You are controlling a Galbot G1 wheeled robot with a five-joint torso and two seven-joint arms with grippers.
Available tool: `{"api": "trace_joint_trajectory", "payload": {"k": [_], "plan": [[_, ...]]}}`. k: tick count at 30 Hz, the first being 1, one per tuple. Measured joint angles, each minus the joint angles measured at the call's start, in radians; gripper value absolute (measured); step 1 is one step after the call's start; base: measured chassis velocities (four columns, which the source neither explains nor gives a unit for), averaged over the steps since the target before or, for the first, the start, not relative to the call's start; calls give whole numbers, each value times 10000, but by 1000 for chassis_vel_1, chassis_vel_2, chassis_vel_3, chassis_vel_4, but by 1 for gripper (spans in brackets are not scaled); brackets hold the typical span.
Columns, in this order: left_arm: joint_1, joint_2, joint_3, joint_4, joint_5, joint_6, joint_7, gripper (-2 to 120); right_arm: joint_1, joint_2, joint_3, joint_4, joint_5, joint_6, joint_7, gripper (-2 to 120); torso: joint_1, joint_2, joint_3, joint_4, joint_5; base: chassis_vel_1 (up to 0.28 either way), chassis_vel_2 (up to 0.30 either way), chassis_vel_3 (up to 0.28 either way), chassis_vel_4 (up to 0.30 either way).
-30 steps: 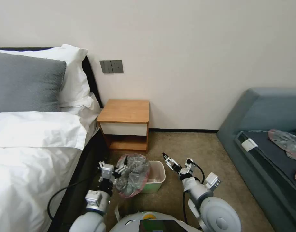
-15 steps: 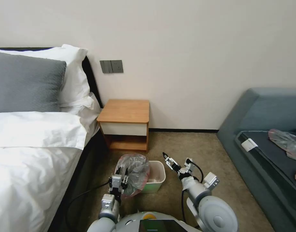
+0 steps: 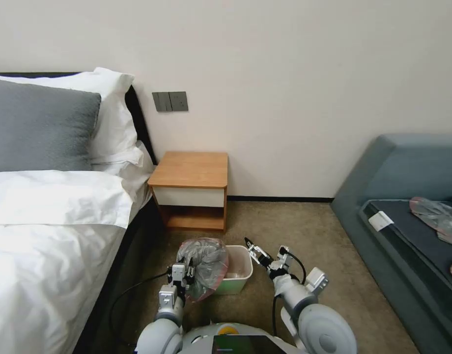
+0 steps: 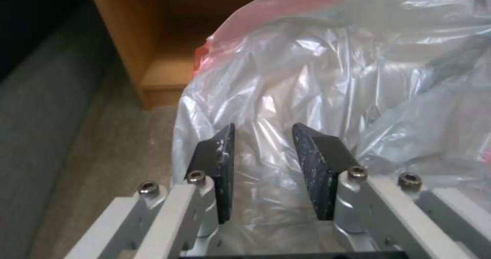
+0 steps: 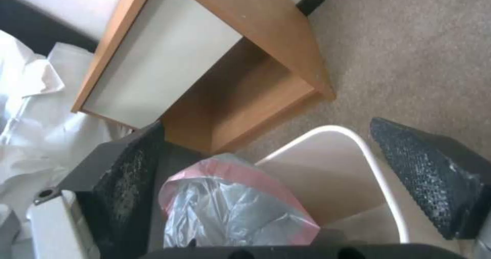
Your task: Pick up the garbage bag from the table and place it over the trash can.
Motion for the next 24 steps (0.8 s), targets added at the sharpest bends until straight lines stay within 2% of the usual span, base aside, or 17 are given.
{"api": "trace_joint_trajectory", "payload": {"k": [10, 17, 24], "plan": [[-398, -16, 118, 228, -713, 593, -327, 36, 58, 12, -227, -177, -229, 91, -74, 100, 0, 0, 0, -1, 0, 0, 0, 0, 0], [-650, -178, -210, 313, -1439, 984, -702, 36, 411, -222, -576, -457, -239, 106, -103, 100, 0, 0, 0, 4, 3, 0, 0, 0, 0], [-1013, -127, -152, 571, -1916, 1160, -753, 36, 310, -120, -610, -501, -306, 115, -128, 100, 0, 0, 0, -1, 1, 0, 0, 0, 0]]}}
